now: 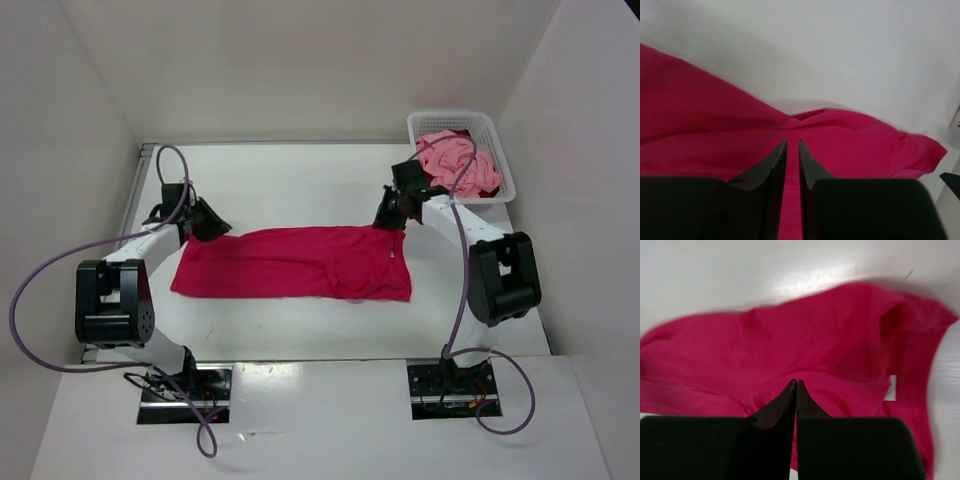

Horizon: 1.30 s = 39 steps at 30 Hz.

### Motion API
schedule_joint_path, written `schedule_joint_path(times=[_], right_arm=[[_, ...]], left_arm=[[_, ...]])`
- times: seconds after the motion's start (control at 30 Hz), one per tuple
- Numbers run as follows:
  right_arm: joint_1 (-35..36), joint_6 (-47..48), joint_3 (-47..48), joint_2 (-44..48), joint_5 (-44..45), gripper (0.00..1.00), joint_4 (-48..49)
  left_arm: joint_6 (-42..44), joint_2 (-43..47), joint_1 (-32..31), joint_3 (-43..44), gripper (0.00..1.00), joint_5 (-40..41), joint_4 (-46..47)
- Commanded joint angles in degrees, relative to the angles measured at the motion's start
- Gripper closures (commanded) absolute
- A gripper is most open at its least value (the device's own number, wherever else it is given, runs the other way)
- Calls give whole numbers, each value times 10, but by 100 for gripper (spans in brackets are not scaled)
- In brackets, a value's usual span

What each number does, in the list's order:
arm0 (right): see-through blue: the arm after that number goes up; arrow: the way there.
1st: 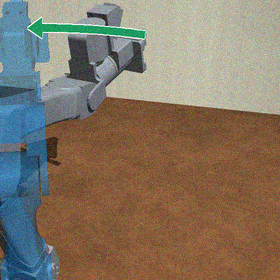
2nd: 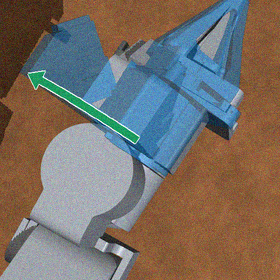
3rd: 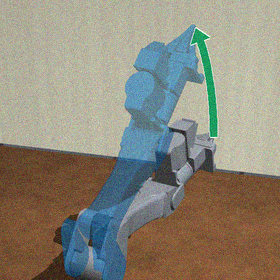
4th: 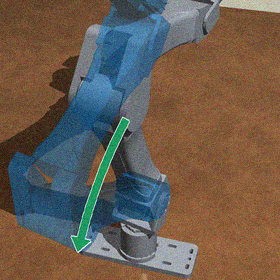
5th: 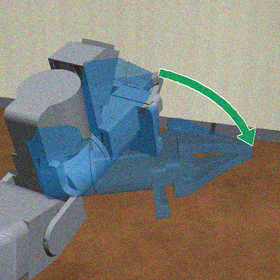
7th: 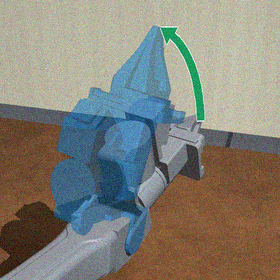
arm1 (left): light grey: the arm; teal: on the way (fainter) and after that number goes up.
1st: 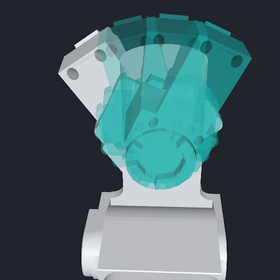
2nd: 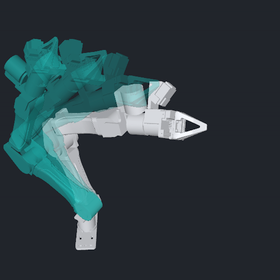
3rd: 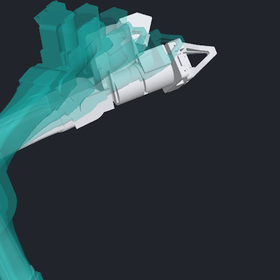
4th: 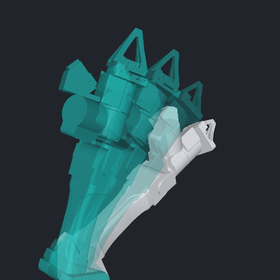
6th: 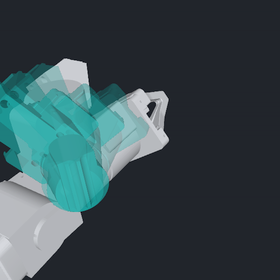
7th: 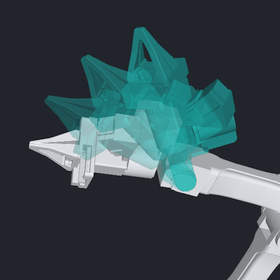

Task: Fold and stack the t-shirts
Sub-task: Rotate the tshirt 90 degrees

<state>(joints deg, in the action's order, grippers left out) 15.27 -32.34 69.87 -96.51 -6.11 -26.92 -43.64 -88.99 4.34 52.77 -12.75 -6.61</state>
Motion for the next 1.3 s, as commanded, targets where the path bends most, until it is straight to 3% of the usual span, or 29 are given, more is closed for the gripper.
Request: schedule_joint_path(times=[0.0,0.1,0.23,0.43,0.5,0.6,0.7,0.87,0.9,0.93,0.97,1.07,1.13,1.2,1.27], right_arm=[[22,-40,-43,-36,-67,97,34],[41,-54,-59,-51,-55,98,41],[47,-67,-79,-63,-50,98,52],[52,-85,-71,-115,-38,98,58],[57,-85,-44,-161,-38,98,64],[57,-85,58,-257,-38,98,39],[63,-85,222,-363,-44,98,3],[79,-92,593,-542,-50,98,-80],[86,-92,651,-566,-56,98,-97],[86,-92,768,-588,-56,97,-134],[93,-87,829,-609,-65,95,-154],[99,-87,1066,-684,-108,88,-214],[99,-87,1049,-638,-130,81,-196],[105,-50,1034,-581,-105,68,-204],[112,-12,1020,-547,-99,58,-238]], left_arm=[[20,-23,4,8,79,20,-6],[20,-66,4,15,80,4,-6],[-9,-99,52,-19,80,-40,24],[-21,-117,110,-30,80,-31,0],[-35,-104,143,-44,76,-31,0],[-63,-60,168,-72,62,-42,-13],[-87,20,168,-87,46,-54,-27],[-67,82,122,-83,29,-69,-50],[-58,82,103,-73,22,-69,-55],[-48,90,92,-50,6,-69,-55],[-39,99,80,-39,0,-69,-61],[-19,107,27,-16,0,-75,-67],[-13,112,-2,-10,0,-75,-60],[-1,112,-15,-10,2,-88,-54],[-1,112,-27,-10,20,-93,-48]])
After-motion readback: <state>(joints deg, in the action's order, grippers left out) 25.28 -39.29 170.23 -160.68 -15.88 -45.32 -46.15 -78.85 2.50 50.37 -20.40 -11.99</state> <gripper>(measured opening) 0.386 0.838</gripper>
